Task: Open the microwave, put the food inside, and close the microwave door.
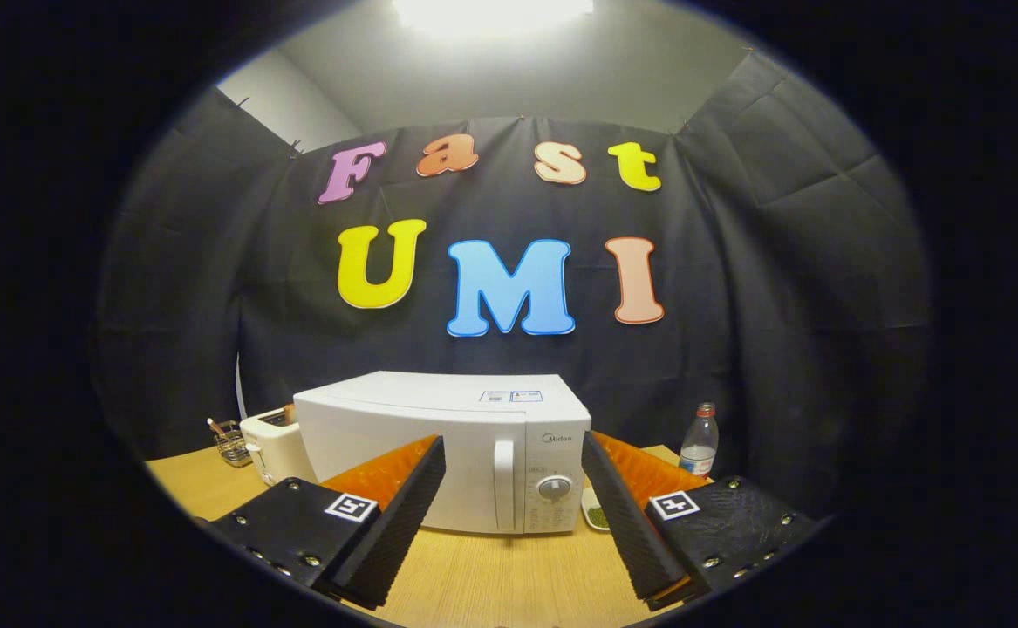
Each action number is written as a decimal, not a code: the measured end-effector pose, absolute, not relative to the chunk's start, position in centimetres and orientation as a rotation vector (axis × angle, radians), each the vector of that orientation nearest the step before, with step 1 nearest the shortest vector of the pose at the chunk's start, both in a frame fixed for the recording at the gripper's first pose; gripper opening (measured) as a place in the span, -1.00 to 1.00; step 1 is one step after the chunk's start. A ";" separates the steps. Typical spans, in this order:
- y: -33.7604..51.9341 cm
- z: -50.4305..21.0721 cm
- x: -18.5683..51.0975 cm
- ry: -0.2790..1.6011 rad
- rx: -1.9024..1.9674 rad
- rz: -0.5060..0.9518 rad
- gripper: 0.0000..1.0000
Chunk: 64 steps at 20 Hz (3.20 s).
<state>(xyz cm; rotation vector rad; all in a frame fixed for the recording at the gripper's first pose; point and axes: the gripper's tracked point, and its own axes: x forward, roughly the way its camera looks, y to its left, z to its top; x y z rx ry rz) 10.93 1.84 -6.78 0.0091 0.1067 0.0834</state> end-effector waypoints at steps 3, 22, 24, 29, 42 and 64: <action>2.2 -8.7 13.3 0.137 0.005 0.091 0.96; 4.3 -19.4 22.8 0.367 0.017 0.087 -0.45; 4.6 -19.3 22.7 0.374 0.016 0.095 -0.59; 4.4 -19.4 22.5 0.417 0.011 0.093 -0.85; 7.5 -18.2 12.1 0.459 -0.003 0.140 -0.71; 19.6 -17.1 -2.3 0.474 0.081 0.232 -0.58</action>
